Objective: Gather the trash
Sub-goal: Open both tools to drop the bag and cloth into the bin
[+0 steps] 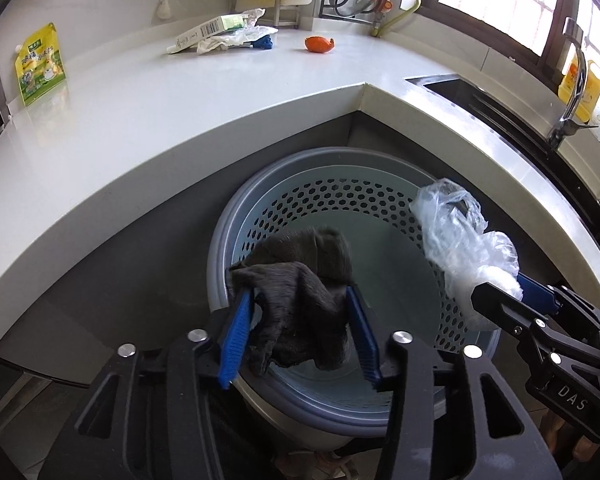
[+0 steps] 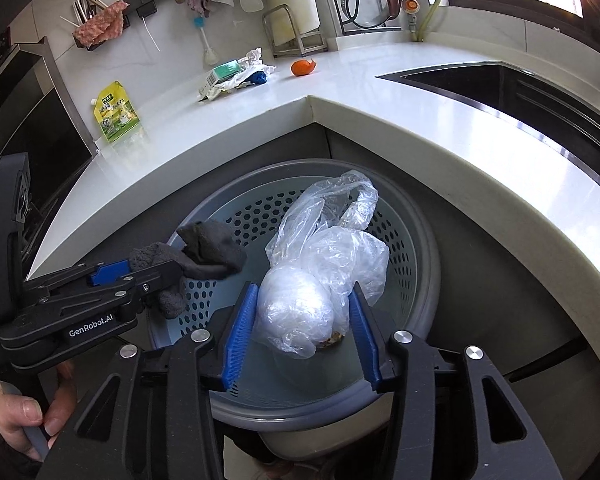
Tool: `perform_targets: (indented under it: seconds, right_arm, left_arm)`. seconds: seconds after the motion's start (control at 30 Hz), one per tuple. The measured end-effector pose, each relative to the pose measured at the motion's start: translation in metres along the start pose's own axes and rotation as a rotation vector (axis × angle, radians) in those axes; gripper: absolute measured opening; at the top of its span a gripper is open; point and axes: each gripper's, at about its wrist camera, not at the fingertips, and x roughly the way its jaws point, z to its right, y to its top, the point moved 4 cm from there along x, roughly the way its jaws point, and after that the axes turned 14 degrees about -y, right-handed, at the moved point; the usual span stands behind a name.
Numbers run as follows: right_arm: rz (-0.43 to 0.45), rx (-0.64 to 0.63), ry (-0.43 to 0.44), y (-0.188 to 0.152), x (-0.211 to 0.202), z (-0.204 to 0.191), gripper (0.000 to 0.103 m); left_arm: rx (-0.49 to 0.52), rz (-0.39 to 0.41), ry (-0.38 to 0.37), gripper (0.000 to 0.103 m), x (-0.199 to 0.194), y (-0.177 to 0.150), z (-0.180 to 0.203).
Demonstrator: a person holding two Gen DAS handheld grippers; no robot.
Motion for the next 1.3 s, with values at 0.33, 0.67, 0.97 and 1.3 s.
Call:
perform_targets:
  seconds: [0.33,0.67,0.97,1.3]
  right_arm:
    - [0.016,0.018,-0.003,0.001,-0.006,0.004,0.061]
    - [0.021,0.016,-0.002,0.001,-0.008,0.003,0.061]
    - [0.039,0.016,-0.012,0.004,-0.011,0.006,0.065]
    - [0.060,0.012,0.003,0.016,-0.014,0.000,0.067]
  left_arm:
    - [0.009,0.023,0.025,0.069,-0.007,0.001,0.000]
    - [0.008,0.040,0.036,0.075,-0.014,0.003,-0.002]
    - [-0.003,0.062,0.044,0.082,-0.022,0.006,-0.007]
    - [-0.015,0.102,0.071,0.091,-0.035,0.018,-0.017]
